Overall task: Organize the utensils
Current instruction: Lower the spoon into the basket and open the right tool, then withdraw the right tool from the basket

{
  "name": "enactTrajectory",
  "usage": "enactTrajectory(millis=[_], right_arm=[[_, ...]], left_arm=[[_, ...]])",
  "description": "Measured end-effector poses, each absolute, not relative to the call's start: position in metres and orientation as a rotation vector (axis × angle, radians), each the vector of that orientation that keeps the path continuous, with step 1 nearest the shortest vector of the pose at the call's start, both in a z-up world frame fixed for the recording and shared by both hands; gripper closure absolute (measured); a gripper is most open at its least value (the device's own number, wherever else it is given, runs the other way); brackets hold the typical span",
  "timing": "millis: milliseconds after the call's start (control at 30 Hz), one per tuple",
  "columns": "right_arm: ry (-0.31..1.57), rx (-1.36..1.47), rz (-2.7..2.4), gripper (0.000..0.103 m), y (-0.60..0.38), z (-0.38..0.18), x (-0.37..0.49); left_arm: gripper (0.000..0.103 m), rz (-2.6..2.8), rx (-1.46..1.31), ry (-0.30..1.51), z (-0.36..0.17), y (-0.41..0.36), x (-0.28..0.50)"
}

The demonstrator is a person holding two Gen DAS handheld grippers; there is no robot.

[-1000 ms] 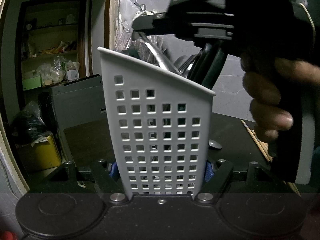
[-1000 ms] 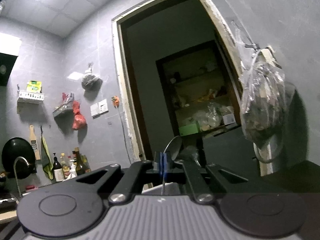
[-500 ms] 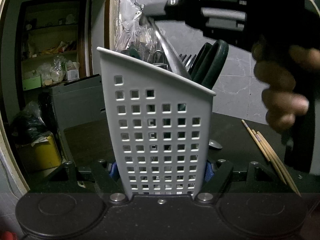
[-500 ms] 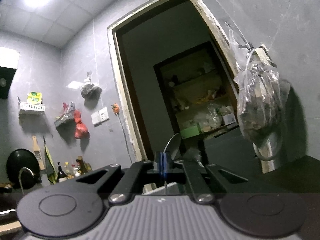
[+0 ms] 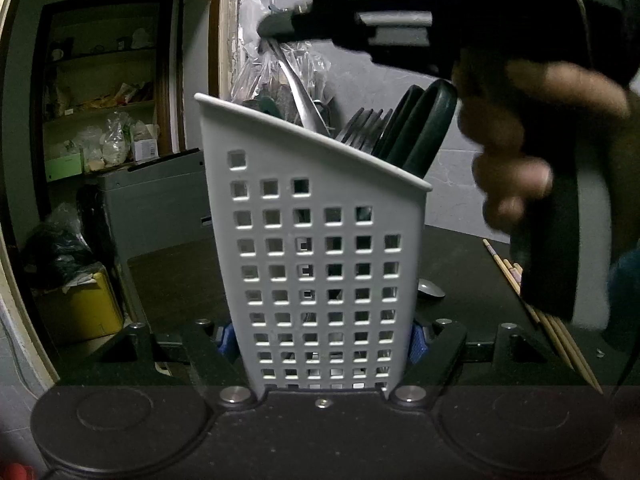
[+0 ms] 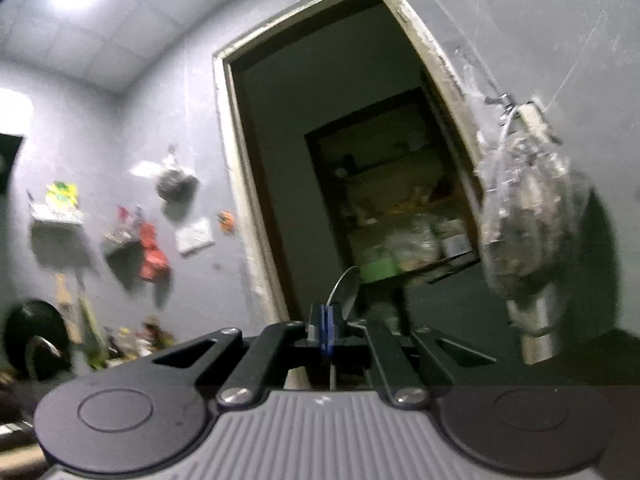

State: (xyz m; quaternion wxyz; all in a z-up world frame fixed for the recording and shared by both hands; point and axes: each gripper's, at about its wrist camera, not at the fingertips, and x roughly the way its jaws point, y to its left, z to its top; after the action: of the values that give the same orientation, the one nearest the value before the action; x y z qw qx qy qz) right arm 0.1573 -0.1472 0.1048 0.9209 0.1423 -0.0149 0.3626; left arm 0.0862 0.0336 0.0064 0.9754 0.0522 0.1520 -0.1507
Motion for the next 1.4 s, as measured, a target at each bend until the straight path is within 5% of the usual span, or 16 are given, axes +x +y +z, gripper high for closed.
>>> enactTrajectory(millis=[967, 1400], right_arm=[[0.025, 0.057, 0.767, 0.099, -0.162, 0.081, 0.091], [0.001, 0.173, 0.729, 0.044, -0.201, 0.092, 0.083]], left_arm=[[0.027, -0.302, 0.107, 0.307, 0.005, 0.031, 0.088], [0.027, -0.302, 0.107, 0.311, 0.004, 0.03, 0.089]])
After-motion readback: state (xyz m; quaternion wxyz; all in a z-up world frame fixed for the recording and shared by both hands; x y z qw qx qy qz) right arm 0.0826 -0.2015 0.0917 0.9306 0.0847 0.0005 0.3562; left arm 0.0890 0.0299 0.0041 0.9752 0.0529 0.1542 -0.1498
